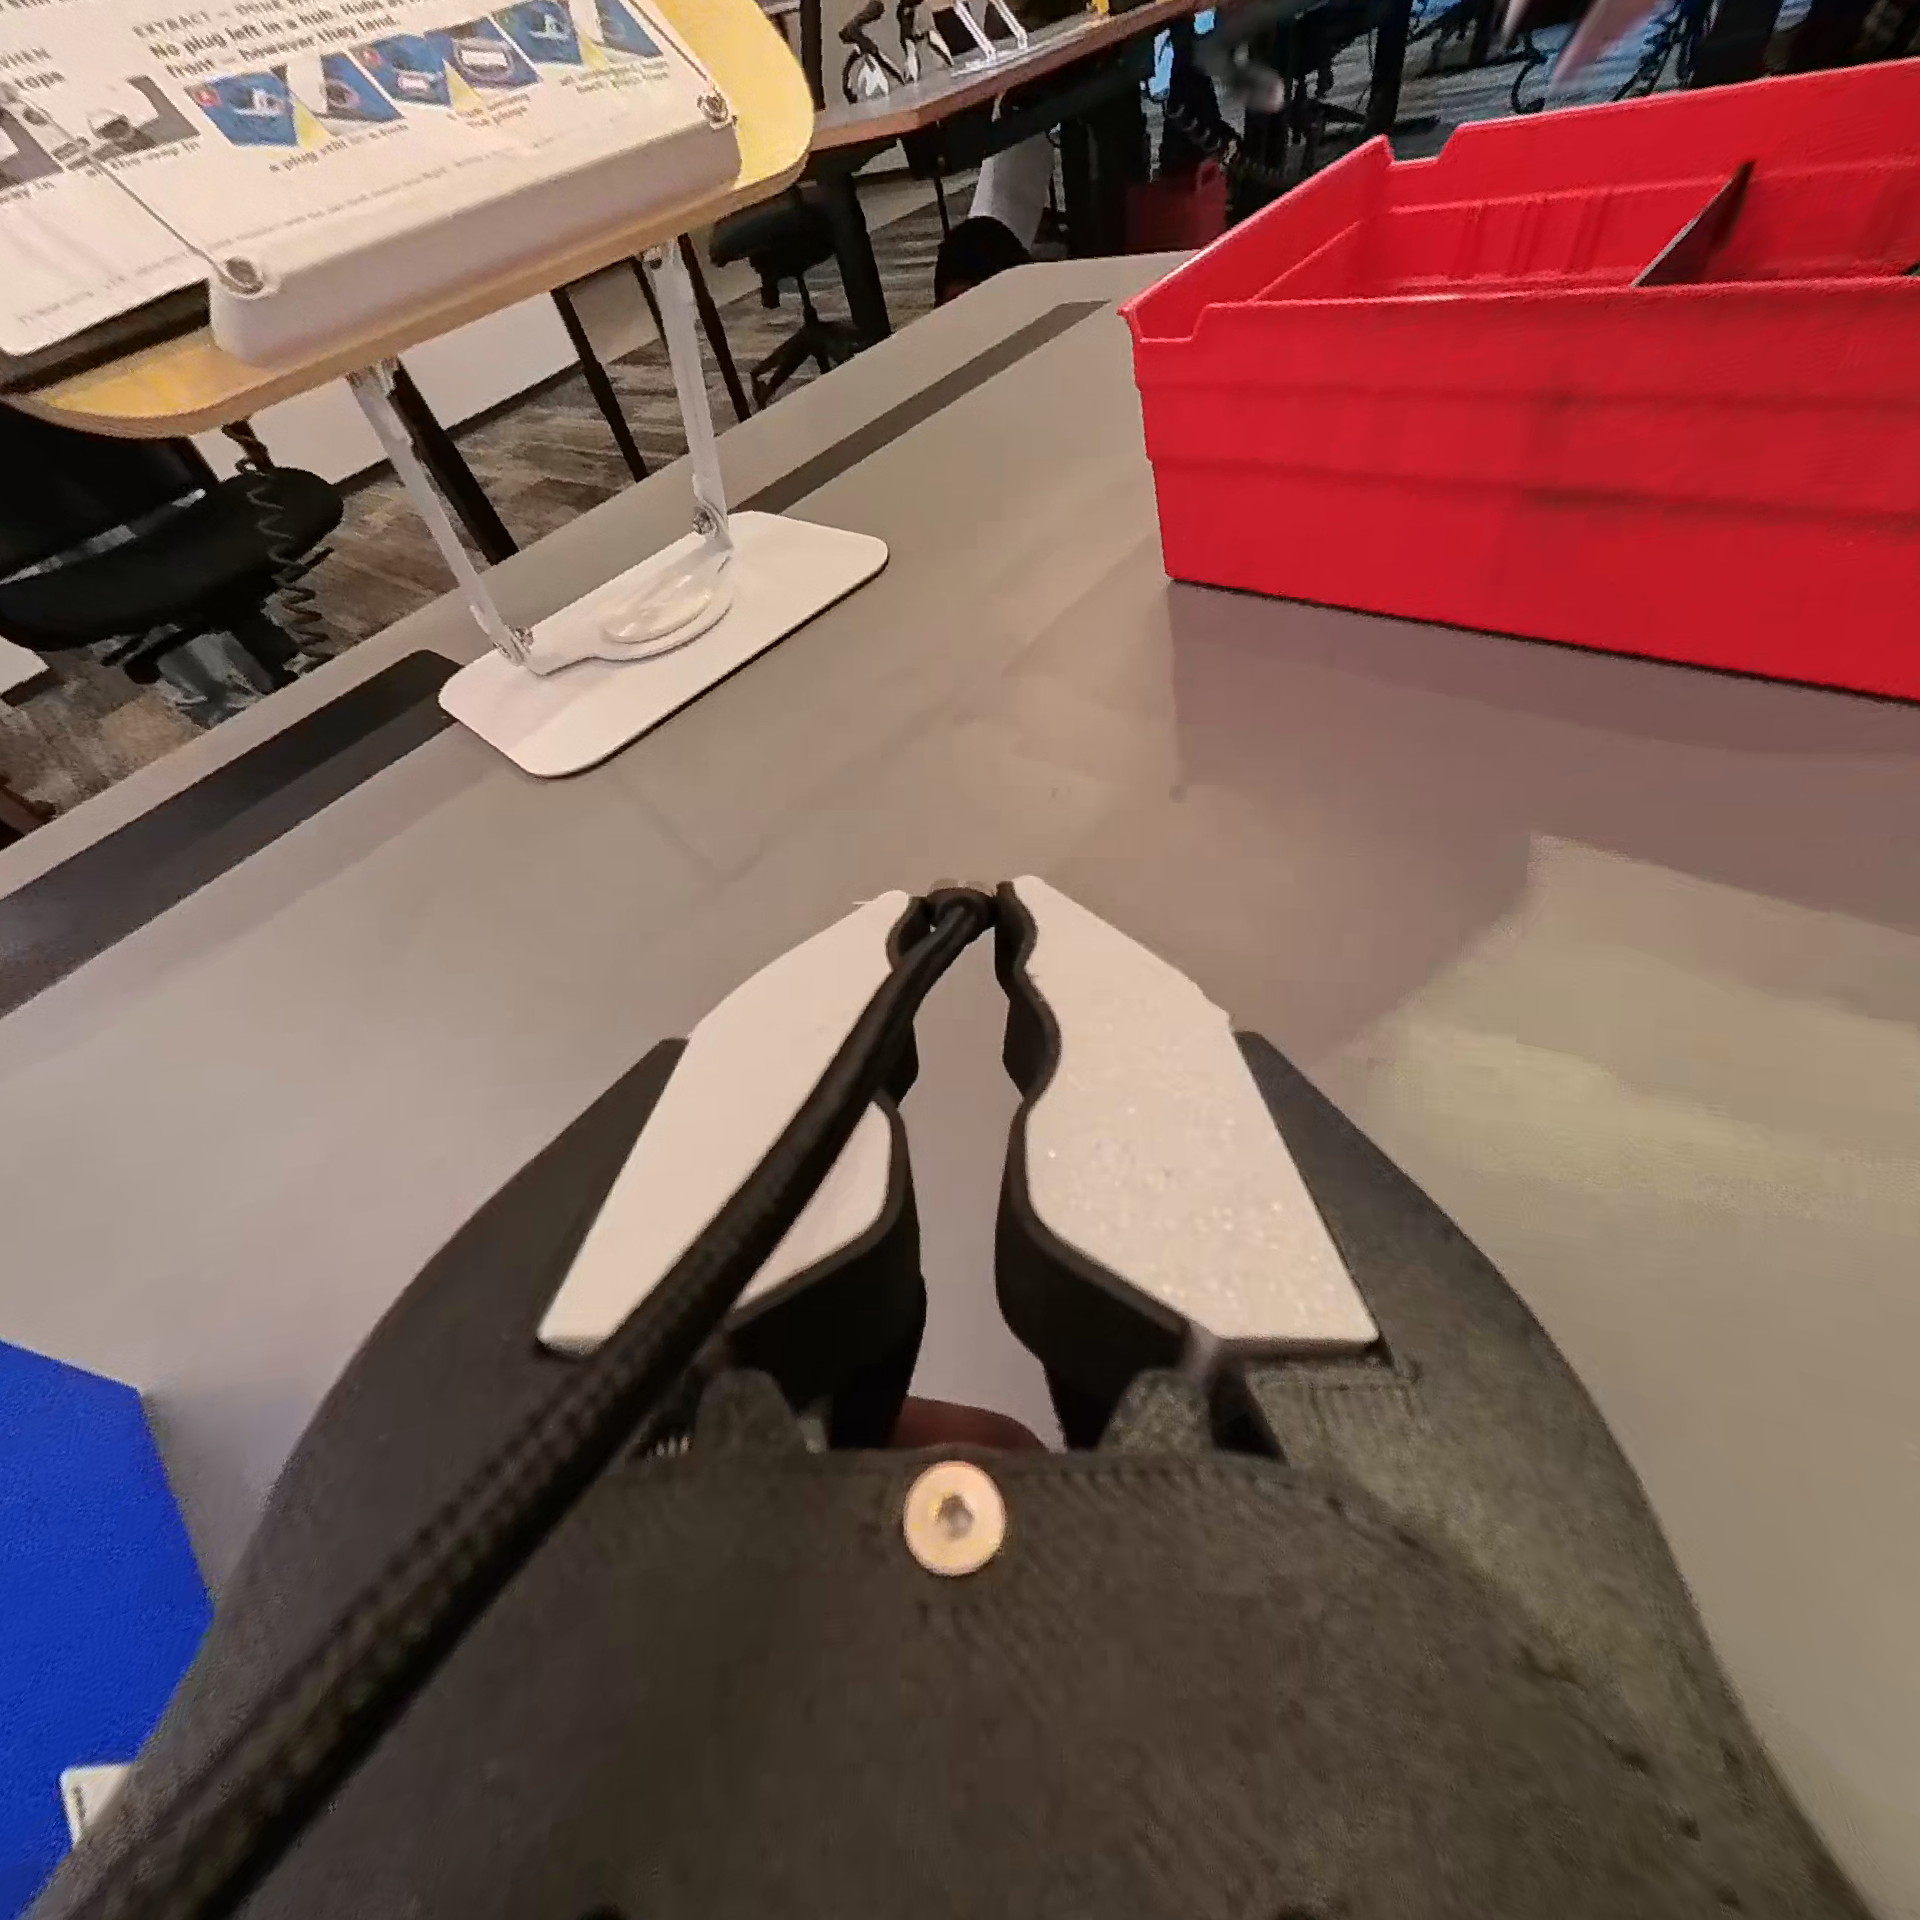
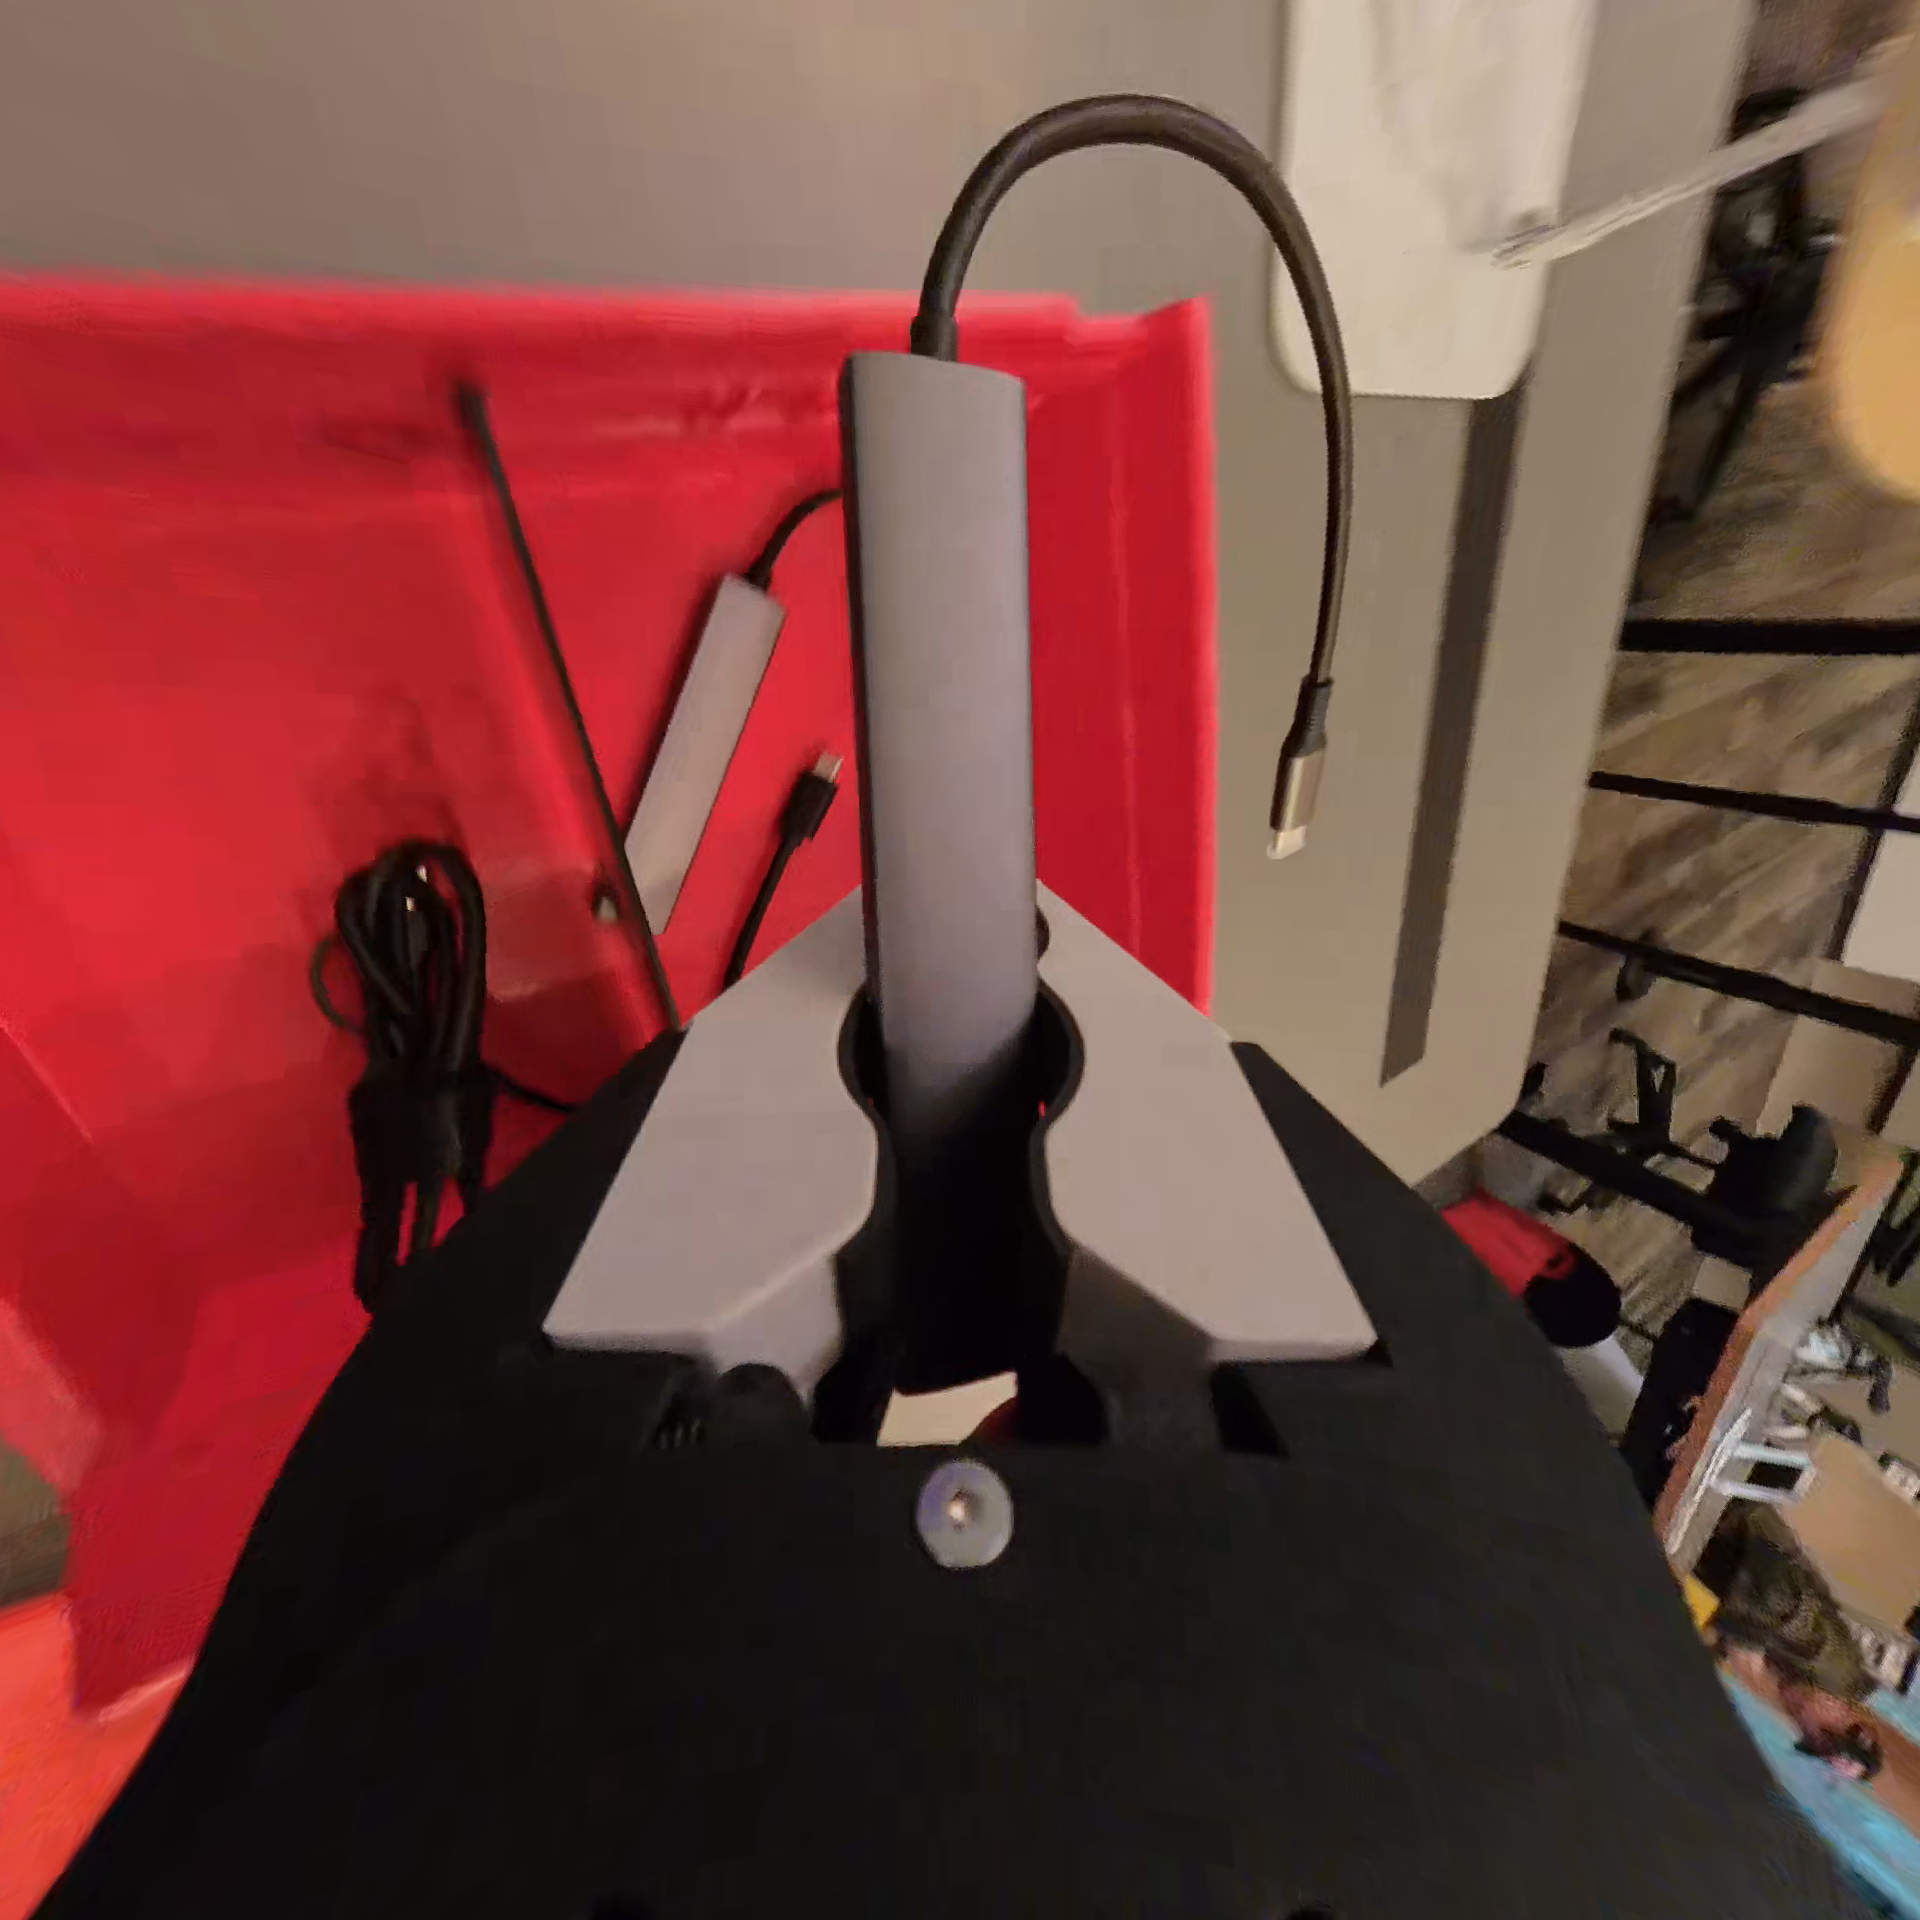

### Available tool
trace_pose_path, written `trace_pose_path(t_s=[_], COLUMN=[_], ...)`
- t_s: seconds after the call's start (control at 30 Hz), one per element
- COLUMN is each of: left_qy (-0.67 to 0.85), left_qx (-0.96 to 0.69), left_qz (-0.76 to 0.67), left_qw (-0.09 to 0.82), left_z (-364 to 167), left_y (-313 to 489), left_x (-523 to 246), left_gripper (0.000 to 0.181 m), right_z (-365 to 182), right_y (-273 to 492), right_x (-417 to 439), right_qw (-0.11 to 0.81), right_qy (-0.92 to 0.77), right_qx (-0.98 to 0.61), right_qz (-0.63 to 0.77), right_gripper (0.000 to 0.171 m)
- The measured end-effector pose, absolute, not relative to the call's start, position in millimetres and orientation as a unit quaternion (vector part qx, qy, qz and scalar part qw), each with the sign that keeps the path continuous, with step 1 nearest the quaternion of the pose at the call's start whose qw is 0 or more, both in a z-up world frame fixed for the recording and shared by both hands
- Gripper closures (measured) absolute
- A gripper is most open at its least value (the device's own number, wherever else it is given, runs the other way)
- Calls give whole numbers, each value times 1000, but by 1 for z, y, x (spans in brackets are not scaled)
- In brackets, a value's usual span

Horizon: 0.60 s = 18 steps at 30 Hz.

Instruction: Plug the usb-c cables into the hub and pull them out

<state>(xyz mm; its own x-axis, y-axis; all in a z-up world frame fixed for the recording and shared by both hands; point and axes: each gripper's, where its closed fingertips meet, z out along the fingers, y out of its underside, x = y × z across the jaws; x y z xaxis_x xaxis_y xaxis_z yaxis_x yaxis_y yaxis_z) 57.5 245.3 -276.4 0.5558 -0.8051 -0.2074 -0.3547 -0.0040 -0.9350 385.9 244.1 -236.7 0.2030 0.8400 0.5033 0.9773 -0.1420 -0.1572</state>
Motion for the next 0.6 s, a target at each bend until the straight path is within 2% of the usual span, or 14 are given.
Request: trace_pose_path(t_s=[0.17,0.33,0.37,0.4,0.43,0.6], left_qy=[432,434,435,436,439,450], left_qx=[-679,-678,-678,-677,-676,-671], left_qz=[-199,-205,-206,-206,-207,-209], left_qw=[560,557,556,555,554,552], left_z=[-275,-275,-275,-276,-276,-275], left_y=[245,243,243,242,242,239], left_x=[61,65,66,67,68,75], left_gripper=[170,170,170,170,170,170], right_z=[-285,-309,-312,-315,-316,-299], right_y=[246,248,247,244,240,241], right_x=[405,414,417,420,422,424], right_qw=[154,111,99,81,64,64], right_qy=[-654,-665,-661,-654,-648,-628], right_qx=[-725,-723,-730,-739,-747,-763], right_qz=[-150,-147,-146,-142,-135,-136], right_gripper=[156,156,151,137,132,115])
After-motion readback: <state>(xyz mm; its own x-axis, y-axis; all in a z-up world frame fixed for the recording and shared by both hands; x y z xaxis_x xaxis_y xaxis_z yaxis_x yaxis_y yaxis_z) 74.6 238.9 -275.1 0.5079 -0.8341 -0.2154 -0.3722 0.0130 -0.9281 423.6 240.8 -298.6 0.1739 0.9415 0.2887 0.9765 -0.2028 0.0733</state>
